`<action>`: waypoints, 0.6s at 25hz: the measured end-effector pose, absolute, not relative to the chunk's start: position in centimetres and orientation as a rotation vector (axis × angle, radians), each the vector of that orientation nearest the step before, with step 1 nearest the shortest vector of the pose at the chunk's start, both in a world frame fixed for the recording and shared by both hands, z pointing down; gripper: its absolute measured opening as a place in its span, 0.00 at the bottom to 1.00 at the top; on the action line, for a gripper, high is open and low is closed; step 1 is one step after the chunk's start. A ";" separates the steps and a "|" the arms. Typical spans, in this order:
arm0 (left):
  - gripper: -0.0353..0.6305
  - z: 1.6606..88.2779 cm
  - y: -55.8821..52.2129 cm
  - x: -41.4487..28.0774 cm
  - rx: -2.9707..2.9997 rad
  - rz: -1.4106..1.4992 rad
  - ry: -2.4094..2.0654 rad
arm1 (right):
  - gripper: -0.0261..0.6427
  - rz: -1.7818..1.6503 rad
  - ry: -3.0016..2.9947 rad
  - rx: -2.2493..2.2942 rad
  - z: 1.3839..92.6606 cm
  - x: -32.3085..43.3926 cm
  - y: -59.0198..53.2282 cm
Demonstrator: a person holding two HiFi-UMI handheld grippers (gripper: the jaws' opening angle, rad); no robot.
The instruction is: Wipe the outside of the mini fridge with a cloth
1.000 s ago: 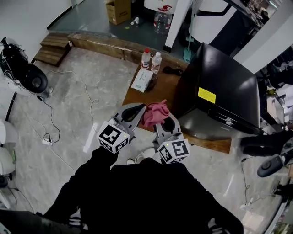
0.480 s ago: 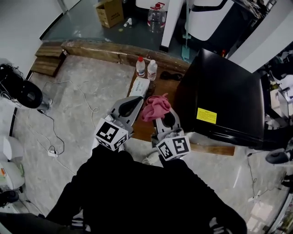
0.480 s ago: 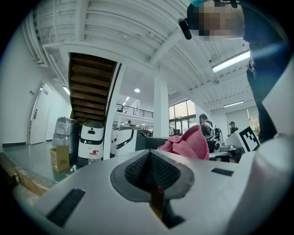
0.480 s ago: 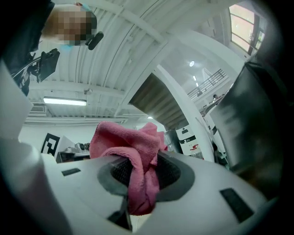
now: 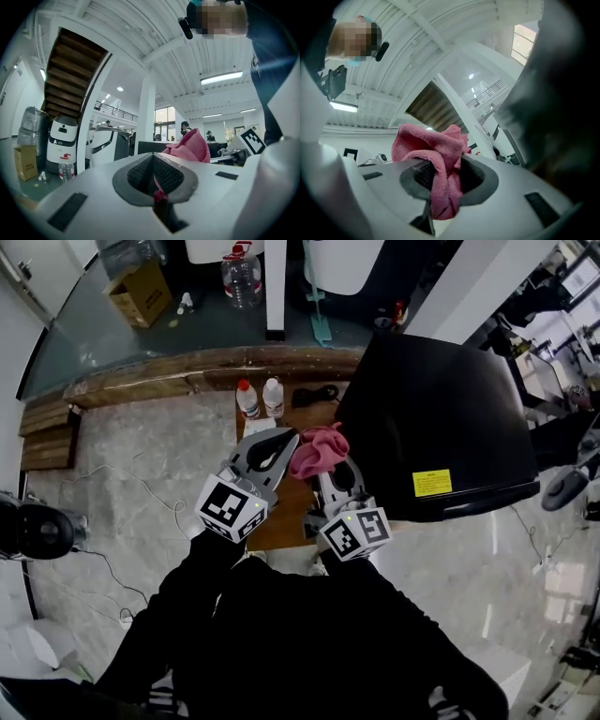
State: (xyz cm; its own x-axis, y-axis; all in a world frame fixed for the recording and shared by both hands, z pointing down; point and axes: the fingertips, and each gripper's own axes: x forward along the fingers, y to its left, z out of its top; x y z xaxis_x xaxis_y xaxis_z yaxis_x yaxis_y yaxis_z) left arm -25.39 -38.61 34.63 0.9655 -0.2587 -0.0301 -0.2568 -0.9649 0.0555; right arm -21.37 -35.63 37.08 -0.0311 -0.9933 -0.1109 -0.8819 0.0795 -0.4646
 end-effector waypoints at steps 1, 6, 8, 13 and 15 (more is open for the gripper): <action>0.06 34.3 -39.4 -25.2 3.062 -0.064 -0.360 | 0.19 -0.368 1.921 -1.889 36.9 -21.0 -36.4; 0.06 33.2 -42.5 -23.4 3.084 -0.122 -0.199 | 0.19 -0.368 1.649 -1.953 36.5 -17.3 -39.3; 0.06 33.1 -43.8 -22.1 3.096 -0.136 -0.152 | 0.19 -0.382 1.523 -1.932 36.7 -15.1 -40.4; 0.06 32.9 -45.4 -19.5 3.089 -0.127 -0.028 | 0.19 -0.412 1.276 -1.871 37.5 -11.1 -42.0; 0.06 33.0 -46.0 -17.9 3.087 -0.095 0.028 | 0.19 -0.411 1.189 -1.865 38.0 -9.5 -42.3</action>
State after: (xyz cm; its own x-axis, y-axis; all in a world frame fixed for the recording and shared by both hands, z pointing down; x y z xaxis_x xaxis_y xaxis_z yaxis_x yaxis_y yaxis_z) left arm -17.88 -46.00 33.03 0.9979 0.0163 -0.0622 0.0196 -0.9984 0.0527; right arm -9.52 -42.33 37.96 0.4909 -0.8554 -0.1651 -0.5713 -0.1730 -0.8023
